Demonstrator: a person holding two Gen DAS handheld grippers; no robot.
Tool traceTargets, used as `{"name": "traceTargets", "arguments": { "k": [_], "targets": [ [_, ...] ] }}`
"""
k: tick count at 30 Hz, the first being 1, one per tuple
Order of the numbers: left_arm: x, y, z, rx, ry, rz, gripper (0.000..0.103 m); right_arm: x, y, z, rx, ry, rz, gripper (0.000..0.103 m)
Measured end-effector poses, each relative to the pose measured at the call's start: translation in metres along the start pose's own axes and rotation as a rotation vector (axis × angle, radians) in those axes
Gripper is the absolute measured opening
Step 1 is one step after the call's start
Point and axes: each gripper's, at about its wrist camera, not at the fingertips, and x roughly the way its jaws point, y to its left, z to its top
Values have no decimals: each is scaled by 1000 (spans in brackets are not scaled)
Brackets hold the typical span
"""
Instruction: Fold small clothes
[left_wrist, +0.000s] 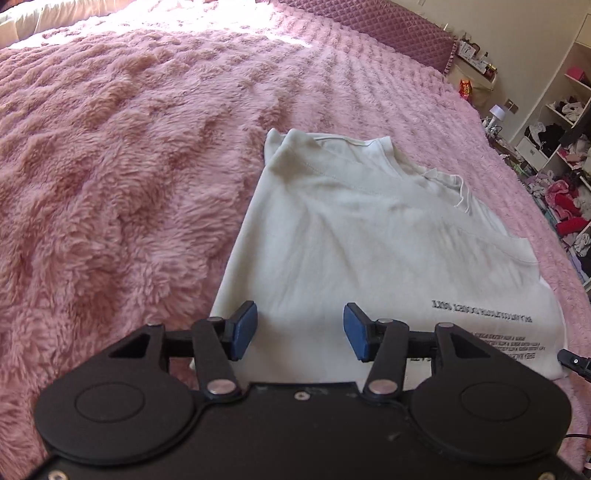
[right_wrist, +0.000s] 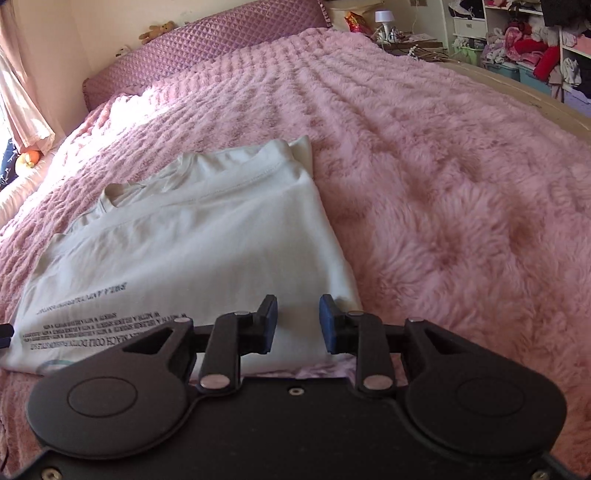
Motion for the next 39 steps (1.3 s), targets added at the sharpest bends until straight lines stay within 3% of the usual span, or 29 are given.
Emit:
{"name": "traceTargets", "arguments": {
  "k": [4,7,9,13,20,22,24,30,39],
  "targets": [
    [-3,24,-13,-53,-13,-48,52,-3,-7,-6,-5,13,-14,23],
    [-12,26,-10,-83,-10,-55,51,-19,19,2,27,-23,-9,27],
    [-23,23,-8,-96,-23,-50,55,-26,51,5,-2,-52,67,27],
    [-42,22,-12,-96,-46,-49,58,-17,131,1,-139,-60,107,27],
    [-69,33,-28,-206,-48,-82,62,12,196,-20,-224,-44,26,27],
    [-72,34,-35,-207,-44,-79,69,20,202,-28,-236,-10,-8,27],
    [-71,36,-42,-239,-41,-83,69,26,200,-40,-218,38,-27,27],
    [-49,41,-51,-414,-12,-169,70,16,195,-63,-244,25,-23,27],
    [-12,51,-45,-583,-93,-126,70,20,191,-61,-215,39,-2,27]
  ]
}}
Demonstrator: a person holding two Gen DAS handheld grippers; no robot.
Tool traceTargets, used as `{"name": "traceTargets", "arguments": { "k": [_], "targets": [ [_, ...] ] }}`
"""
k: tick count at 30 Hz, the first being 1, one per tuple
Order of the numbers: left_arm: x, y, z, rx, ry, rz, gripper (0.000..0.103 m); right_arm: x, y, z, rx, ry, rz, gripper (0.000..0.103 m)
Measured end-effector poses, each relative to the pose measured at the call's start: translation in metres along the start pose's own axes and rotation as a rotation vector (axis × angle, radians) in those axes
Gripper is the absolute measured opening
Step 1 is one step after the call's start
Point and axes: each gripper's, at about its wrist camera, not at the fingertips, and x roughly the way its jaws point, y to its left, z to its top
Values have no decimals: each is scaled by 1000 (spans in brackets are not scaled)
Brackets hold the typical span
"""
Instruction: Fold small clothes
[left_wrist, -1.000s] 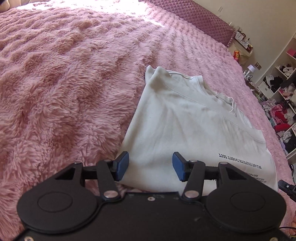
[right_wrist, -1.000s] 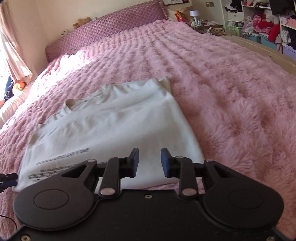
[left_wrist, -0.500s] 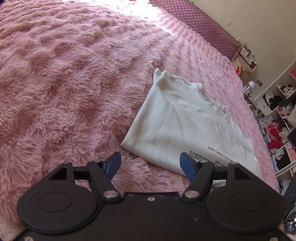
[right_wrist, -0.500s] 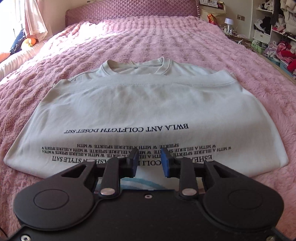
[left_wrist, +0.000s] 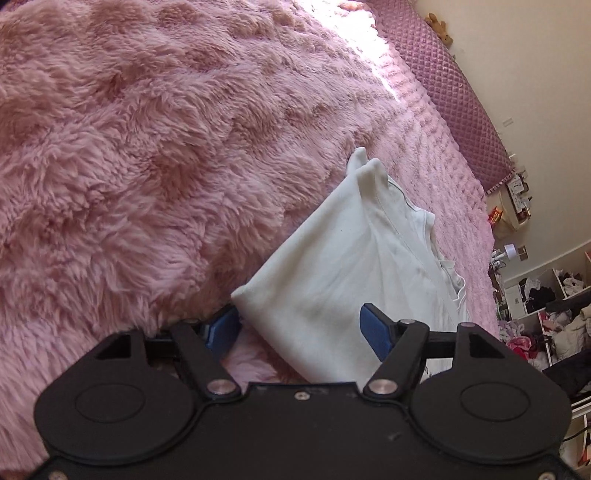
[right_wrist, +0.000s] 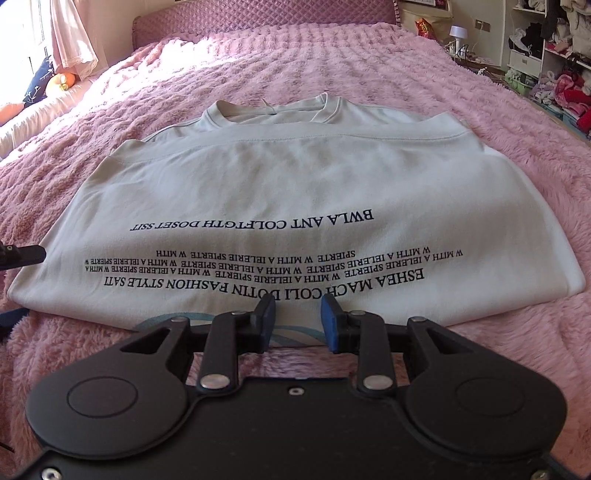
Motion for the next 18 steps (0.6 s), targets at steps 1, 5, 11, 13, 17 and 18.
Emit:
{"name": "traceTargets", "arguments": {
  "k": [1,5,11,13,17,18],
  "targets": [
    [2,-1,2,-10,-8,-5,70,0,0,-1,1,-1,1,27],
    [2,-6,3,-19,-36,14,62,1,0,0,8,3,1,27],
    [5,-7,5,6,-20,90,37,3,-2,-2,7,-5,6,27],
    [5,-8,7,8,-11,99,29,2,-1,-4,3,-11,3,27],
    [3,-22,8,60,-12,129,18,2,-3,-4,11,-13,7,27],
    [2,-26,8,77,-16,139,16,2,-4,-3,16,-13,9,27]
  ]
}}
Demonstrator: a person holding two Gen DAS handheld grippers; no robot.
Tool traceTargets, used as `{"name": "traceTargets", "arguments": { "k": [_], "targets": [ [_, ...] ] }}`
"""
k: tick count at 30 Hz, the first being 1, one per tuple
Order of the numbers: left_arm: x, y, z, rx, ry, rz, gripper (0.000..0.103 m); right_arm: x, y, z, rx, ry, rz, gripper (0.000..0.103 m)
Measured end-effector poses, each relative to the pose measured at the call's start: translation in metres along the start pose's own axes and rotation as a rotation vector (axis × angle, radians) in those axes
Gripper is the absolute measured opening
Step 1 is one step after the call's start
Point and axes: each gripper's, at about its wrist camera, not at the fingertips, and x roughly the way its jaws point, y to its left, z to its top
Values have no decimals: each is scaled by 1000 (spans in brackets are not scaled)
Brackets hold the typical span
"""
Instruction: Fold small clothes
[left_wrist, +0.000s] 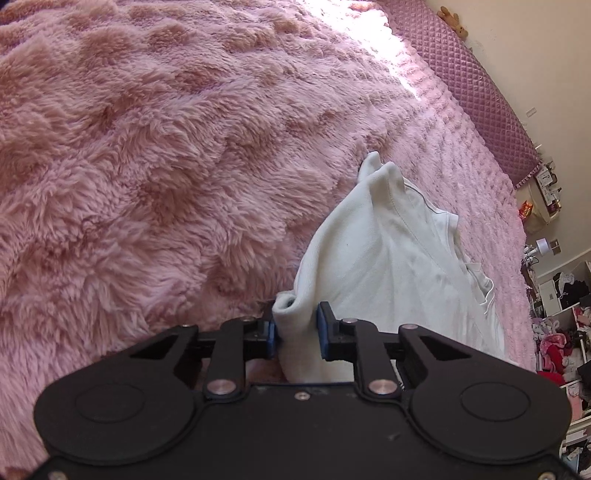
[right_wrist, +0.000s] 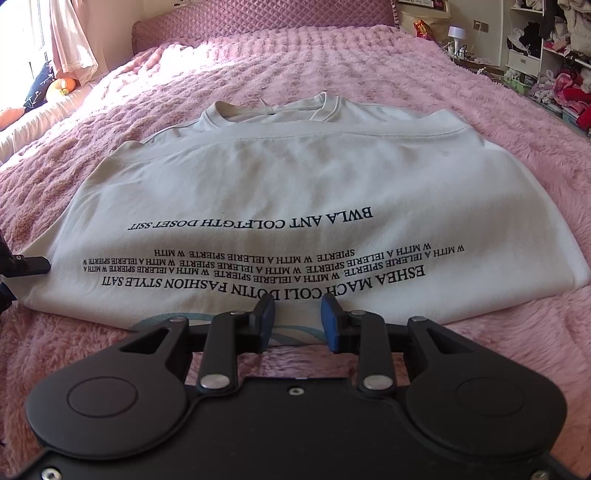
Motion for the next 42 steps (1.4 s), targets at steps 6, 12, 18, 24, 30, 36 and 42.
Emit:
{"name": "traceTargets", "arguments": {
  "k": [6,12,18,24,30,36,42],
  "targets": [
    [-9,-14,2,33,-41,-5,10,-3,-4,2,18,3,18,29],
    [-24,-33,5,50,-77,-36,8,-13,-13,2,68,-4,41,47],
    [-33,-81,3,116,-113,-147,7,-34,-40,10,131,-39,8,49],
    [-29,-185,-25,253,-71,-352,6,-64,-107,23,228,-138,-155,51],
    [2,-277,-98,382,78,-525,7,-89,-165,23,279,-193,-301,51],
    [91,-287,-189,474,408,-469,17,-90,-200,20,347,-166,-330,52],
    [55,-253,-147,479,368,-553,41,-84,-209,22,429,-181,-74,53]
  ]
}}
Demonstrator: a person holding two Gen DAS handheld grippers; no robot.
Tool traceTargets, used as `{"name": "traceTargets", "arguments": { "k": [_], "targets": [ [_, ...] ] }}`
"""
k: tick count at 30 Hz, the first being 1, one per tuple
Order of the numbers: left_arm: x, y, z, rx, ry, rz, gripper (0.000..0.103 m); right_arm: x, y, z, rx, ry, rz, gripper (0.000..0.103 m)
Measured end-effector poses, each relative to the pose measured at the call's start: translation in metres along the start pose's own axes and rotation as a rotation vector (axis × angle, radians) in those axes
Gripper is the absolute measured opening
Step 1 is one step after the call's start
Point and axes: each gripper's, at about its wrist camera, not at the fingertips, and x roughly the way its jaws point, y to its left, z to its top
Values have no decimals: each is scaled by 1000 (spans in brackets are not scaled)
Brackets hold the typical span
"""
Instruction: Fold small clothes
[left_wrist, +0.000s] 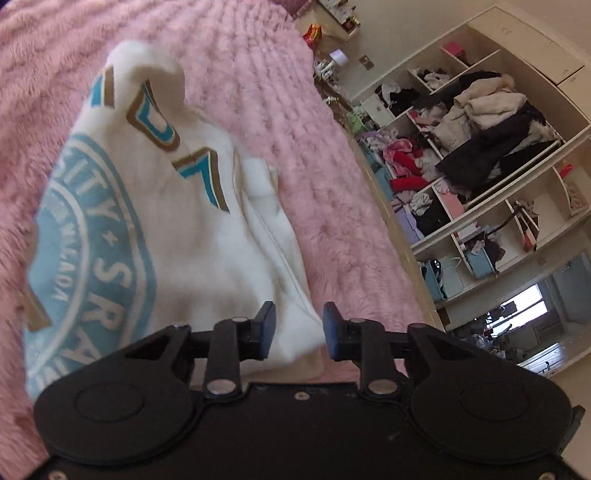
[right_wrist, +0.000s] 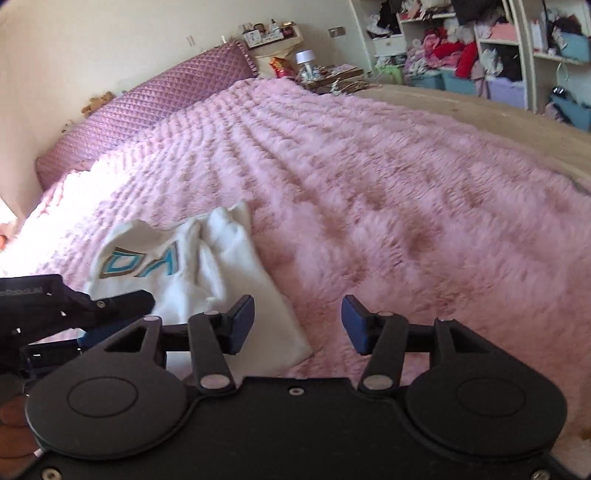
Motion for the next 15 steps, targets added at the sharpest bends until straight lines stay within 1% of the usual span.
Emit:
{"name": "traceTargets", "arguments": {
  "k": [1,2,3,4,6,7,8,9,10,11,12,13,14,15],
  "targets": [
    [-21,3,3,14,-61,24,51,6,1,0,39,20,70,53],
    [-37,8,5,20,-109,59,51,10,3,0,53,29,107,53],
    [-51,18,11,22,-141,102,51,17,8,0,44,31,142,53],
    [-59,32,16,-1,-148,141,51,25,16,-1,19,33,149,53],
    [-67,60,21,-94,-143,187,51,43,26,0,-12,82,121,54],
    [-69,75,22,-146,-133,198,51,52,29,-1,-8,109,128,54],
    [-73,88,21,-187,-133,218,51,63,30,0,11,139,150,51],
    [-72,94,20,-205,-131,232,51,69,30,-1,21,154,175,26],
    [-73,99,18,-213,-125,239,51,70,32,0,26,160,190,9],
    [-76,104,16,-217,-117,240,51,64,34,3,23,133,182,8],
    [-77,106,15,-220,-112,239,51,53,35,7,8,78,188,6],
    [-76,105,12,-219,-110,236,51,40,35,10,-4,39,176,5],
    [-74,104,10,-214,-105,232,51,34,32,12,1,26,157,5],
    [-71,105,8,-208,-95,230,51,33,24,12,19,35,132,5]
  ]
}}
